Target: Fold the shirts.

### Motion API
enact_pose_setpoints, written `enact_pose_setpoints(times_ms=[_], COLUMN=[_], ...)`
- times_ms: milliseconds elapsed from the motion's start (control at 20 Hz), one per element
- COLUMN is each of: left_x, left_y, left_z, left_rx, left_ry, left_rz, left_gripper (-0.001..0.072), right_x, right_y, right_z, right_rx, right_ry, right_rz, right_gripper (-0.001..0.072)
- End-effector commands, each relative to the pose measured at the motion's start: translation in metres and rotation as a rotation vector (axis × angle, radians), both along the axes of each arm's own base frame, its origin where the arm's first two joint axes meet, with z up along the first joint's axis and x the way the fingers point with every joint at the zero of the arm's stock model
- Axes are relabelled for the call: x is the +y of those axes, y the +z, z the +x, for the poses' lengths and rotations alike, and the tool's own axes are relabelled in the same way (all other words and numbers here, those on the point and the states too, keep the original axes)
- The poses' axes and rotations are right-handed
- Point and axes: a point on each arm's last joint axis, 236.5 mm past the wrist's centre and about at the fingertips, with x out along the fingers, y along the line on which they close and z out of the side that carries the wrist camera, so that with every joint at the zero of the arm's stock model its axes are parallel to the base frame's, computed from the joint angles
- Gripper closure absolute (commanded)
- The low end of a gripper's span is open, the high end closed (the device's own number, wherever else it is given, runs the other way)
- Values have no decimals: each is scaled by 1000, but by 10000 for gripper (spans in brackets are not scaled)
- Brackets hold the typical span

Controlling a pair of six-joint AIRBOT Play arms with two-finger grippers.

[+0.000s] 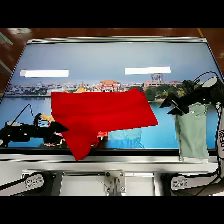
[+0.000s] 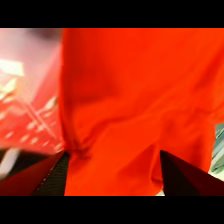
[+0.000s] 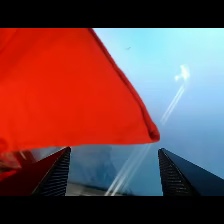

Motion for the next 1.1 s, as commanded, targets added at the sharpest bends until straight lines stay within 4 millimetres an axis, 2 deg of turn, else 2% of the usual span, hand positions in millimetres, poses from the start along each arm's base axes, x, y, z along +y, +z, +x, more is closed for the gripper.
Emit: enact_pose_setpoints(times_ms=[0,50,100,250,400,600,900,950,1050], left_x=[-2,-2,-2,-5,-8,-8,-4,-4,-1], left_y=[-12,-13,-12,-7,8,31,45,46,54], left_z=[21,22,22,23,27,37,50,51,59], left_rx=[-43,-46,-46,-72,-131,-201,-248,-254,-284], left_ry=[70,68,68,26,-34,-55,-57,-58,-70], left_rz=[60,63,62,55,49,57,71,73,82], left_gripper=[250,393,480,663,663,663,663,663,664], right_x=[-4,-6,-7,3,14,19,60,66,71], right_y=[-4,-6,-9,-27,-46,-61,-86,-88,-81], right_z=[-2,-4,-7,-23,-32,-27,-38,-37,-30], right_rx=[3,10,20,69,74,48,99,97,68], right_ry=[2,6,8,-5,-34,-96,-10,2,8], right_rz=[-21,-31,-33,2,39,50,46,43,44], right_gripper=[36,36,36,36,36,36,40,123,597])
